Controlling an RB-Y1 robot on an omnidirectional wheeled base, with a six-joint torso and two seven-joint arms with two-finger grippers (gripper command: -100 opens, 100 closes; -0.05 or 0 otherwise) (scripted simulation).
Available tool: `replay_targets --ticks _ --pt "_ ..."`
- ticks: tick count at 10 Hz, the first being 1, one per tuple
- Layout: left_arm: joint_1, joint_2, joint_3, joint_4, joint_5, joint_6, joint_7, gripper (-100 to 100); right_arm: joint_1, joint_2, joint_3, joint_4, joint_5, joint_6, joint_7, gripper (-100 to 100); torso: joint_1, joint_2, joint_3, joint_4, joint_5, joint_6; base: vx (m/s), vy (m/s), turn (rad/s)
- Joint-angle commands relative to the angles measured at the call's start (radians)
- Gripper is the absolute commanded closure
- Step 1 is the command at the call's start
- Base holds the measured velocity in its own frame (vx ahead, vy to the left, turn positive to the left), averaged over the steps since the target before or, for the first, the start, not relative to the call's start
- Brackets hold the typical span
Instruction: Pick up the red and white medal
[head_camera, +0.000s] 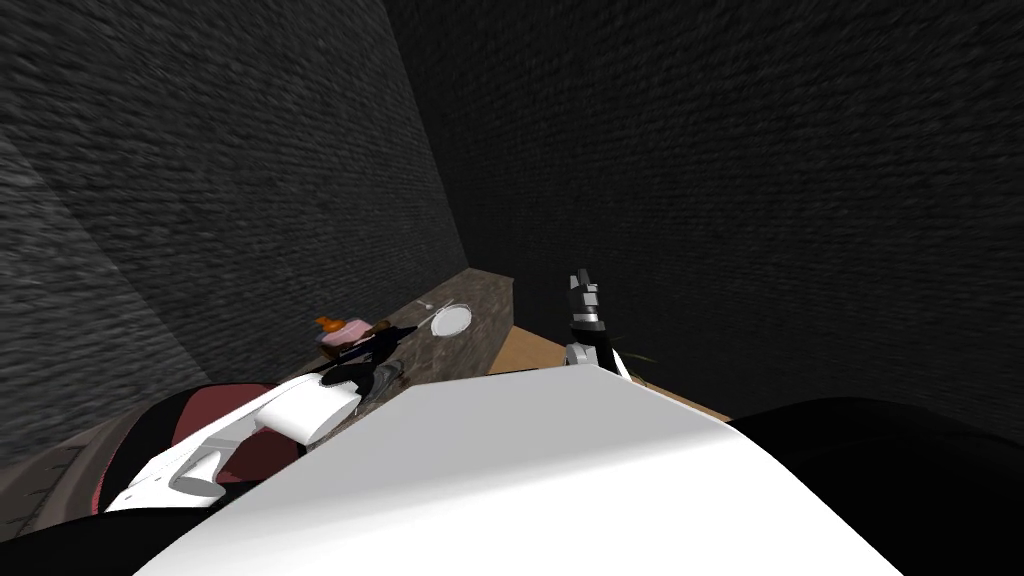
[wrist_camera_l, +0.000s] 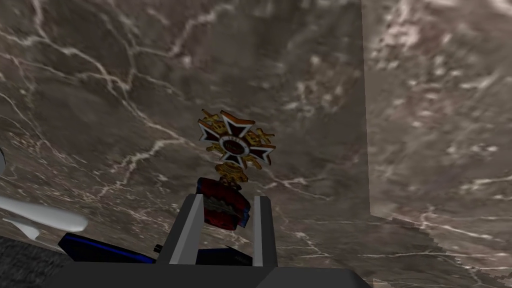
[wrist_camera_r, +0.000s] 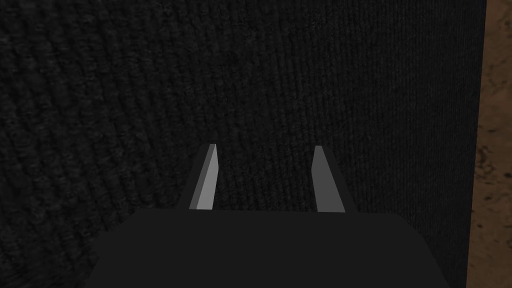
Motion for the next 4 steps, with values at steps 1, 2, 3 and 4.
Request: replay_targets --ticks 1,2,3,4 --pt "0.011 0.029 0.004 -0.011 0.012 -0.006 0.023 100 0.0 0.0 0.0 0.0 0.0 0.0 0.0 0 0.0 0.0 0.0 0.0 0.0 0.0 -0.009 -0.02 0.01" --pt "0.022 0.057 0.009 -0.021 0.025 -0.012 0.042 100 0.0 0.0 0.0 0.0 0.0 0.0 0.0 0 0.0 0.0 0.0 0.0 0.0 0.0 -0.012 -0.02 0.007" --pt "0.017 0.042 0.008 -0.014 0.019 -0.01 0.028 100 0.0 0.0 0.0 0.0 0.0 0.0 0.0 0 0.0 0.0 0.0 0.0 0.0 0.0 -0.006 -0.009 0.002" --pt "0.018 0.045 0.008 -0.016 0.02 -0.012 0.031 0 0.0 0.0 0.0 0.0 0.0 0.0 0.0 0 0.001 0.0 0.0 0.0 0.0 0.0 0.0 0.0 0.0"
